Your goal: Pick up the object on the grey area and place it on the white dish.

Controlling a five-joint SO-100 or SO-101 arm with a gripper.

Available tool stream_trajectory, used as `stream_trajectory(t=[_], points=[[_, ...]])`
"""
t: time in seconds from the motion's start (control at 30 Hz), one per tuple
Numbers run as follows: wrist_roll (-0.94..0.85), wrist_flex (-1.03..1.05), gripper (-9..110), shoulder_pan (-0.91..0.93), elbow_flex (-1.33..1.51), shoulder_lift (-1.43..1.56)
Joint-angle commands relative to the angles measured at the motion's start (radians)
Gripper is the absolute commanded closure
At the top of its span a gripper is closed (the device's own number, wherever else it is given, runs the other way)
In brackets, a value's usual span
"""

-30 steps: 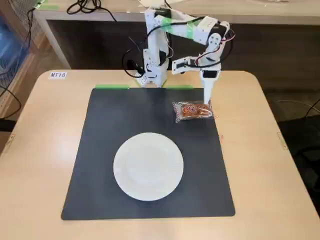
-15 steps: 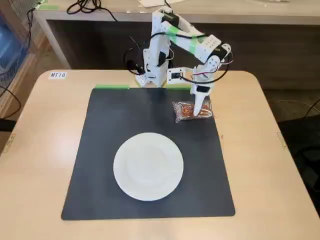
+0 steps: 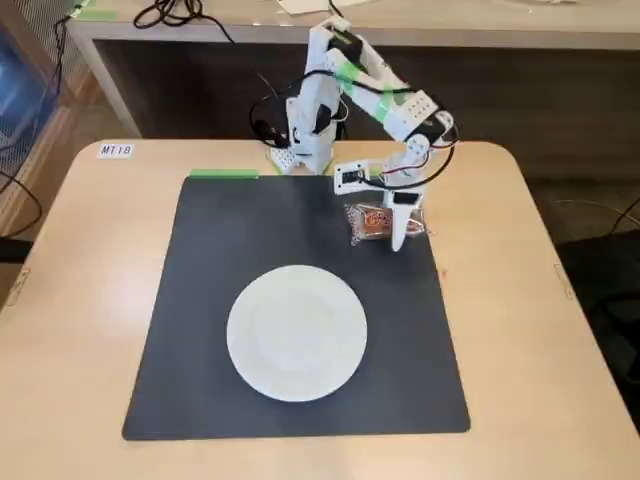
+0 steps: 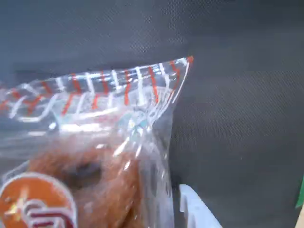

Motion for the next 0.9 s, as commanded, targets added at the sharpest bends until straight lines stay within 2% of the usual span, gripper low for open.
stream_trajectory(t=[0.0, 0.13, 0.33, 0.87], points=[[-0.015, -0.058, 52, 0.018, 0.043, 0.060], [-0.055, -0.127, 55, 0.029, 0.074, 0.060], [-0.069, -0.245, 69, 0.029, 0.127, 0.061], [-0.221, -0.529, 80, 0.049, 0.181, 0.147]])
